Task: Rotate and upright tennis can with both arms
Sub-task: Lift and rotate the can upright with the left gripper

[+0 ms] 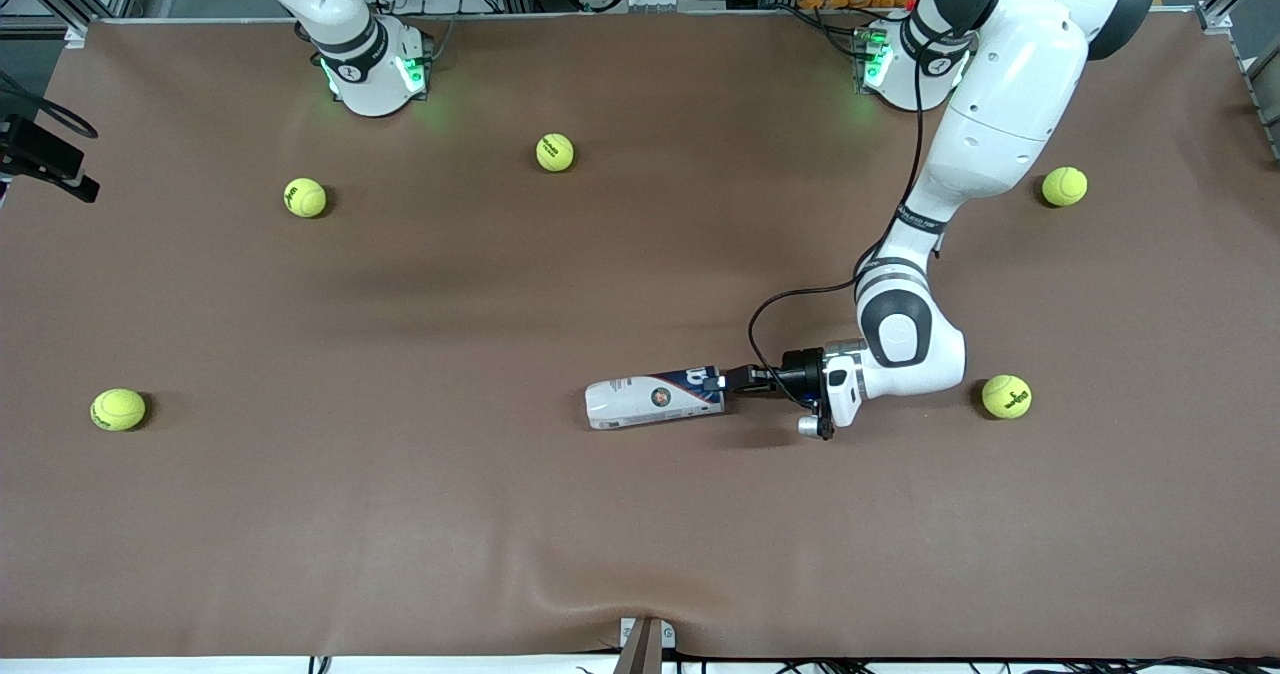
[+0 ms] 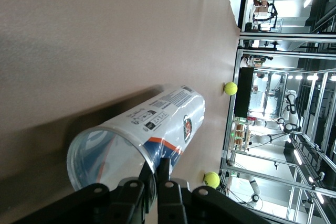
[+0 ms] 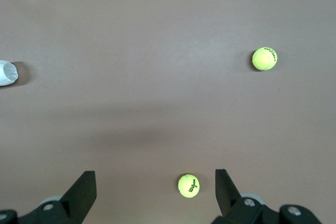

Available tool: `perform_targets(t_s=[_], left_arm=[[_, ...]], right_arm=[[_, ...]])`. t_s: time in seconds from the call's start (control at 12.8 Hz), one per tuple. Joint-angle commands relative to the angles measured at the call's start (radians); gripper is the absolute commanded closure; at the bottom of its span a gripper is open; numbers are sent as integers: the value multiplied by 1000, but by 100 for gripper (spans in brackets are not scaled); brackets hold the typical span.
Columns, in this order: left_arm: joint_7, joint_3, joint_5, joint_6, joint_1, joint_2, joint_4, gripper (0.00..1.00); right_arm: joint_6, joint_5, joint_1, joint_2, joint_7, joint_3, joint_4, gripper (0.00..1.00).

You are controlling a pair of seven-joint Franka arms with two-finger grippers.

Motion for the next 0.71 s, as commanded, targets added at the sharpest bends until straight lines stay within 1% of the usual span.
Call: perform_targets(t_s=[0.0, 0.16, 0.24, 0.39, 0.55, 0.63], left_arm=[[19, 2, -18, 10, 4, 15, 33, 100], [-21, -1, -23, -13, 4, -12, 39, 100], [-76, -19, -23, -42, 11, -32, 40, 100], [-172, -57, -24, -48, 16, -63, 71, 100], [-347, -59, -4, -44, -5, -112, 86, 100], [-427, -57, 32, -28, -28, -135, 88, 100]], right_arm=[[-5, 2, -14, 2, 32, 14, 4, 0], [6, 5, -10, 5, 102, 14, 4, 0], [5, 4, -7, 5, 121, 16, 4, 0], [-2, 5, 1, 6, 132, 19, 1, 0], [0, 5, 9, 17, 132, 19, 4, 0], [5, 7, 3, 19, 132, 17, 4, 0]])
